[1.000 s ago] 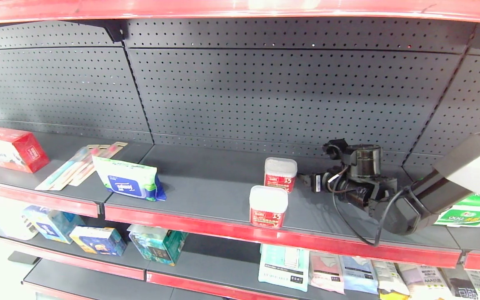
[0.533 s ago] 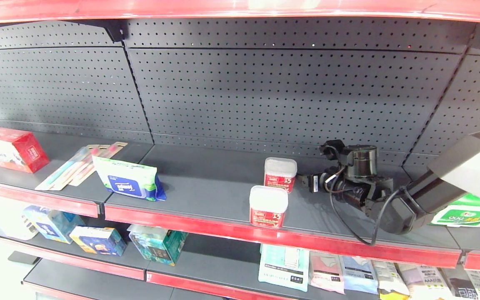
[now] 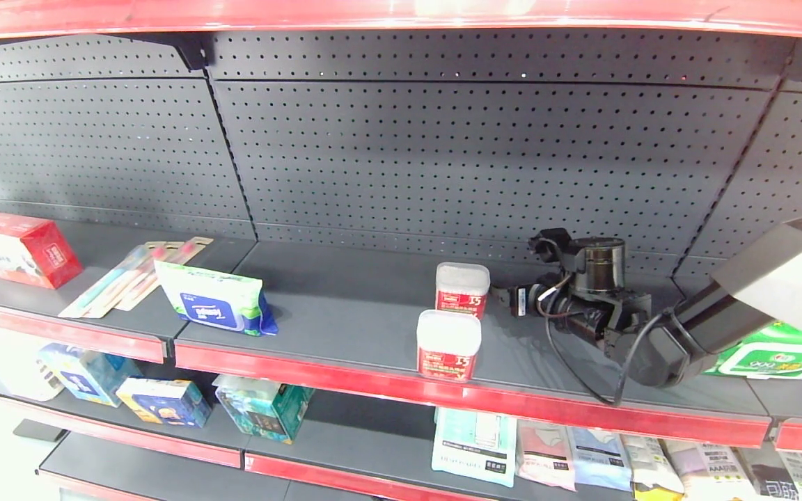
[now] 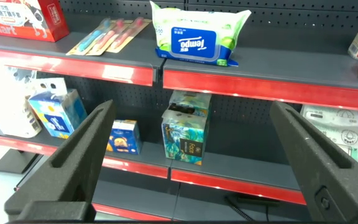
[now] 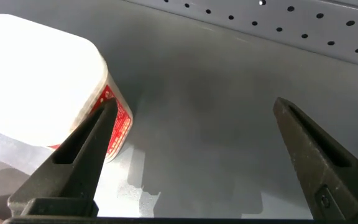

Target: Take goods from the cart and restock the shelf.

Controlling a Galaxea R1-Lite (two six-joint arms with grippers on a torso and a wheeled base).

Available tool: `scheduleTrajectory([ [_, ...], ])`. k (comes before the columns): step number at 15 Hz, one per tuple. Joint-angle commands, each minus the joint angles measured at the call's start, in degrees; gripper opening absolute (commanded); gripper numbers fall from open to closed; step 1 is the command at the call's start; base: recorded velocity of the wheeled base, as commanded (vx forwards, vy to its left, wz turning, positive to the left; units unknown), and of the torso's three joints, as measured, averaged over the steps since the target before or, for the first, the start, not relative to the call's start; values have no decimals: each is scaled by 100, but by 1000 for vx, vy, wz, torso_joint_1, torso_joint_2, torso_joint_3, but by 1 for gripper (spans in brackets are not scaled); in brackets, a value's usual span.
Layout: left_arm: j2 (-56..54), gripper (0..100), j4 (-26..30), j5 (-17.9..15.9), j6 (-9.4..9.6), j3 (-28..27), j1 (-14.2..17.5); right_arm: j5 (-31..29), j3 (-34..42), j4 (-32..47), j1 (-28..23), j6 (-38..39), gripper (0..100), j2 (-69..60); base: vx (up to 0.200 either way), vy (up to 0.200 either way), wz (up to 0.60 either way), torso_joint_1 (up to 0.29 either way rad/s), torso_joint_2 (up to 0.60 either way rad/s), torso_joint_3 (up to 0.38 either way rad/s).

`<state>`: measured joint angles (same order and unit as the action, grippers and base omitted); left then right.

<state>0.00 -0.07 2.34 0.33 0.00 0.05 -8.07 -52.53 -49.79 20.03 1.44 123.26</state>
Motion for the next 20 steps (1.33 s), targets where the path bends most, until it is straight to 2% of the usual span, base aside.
scheduleTrajectory([
  [1,0,100,-1,3,2,0,4,-10,15,-5,-17,6,100,-21,0,0,0,0,0,0],
  [9,9,100,-1,3,2,0,4,-160,111,4,-184,6,100,-733,0,0,0,0,0,0],
  [14,0,100,-1,3,2,0,4,-72,463,-5,-184,50,100,-1164,0,0,0,0,0,0],
  [20,0,100,-1,3,2,0,4,-72,1061,-5,-219,366,100,-2271,0,0,0,0,0,0],
])
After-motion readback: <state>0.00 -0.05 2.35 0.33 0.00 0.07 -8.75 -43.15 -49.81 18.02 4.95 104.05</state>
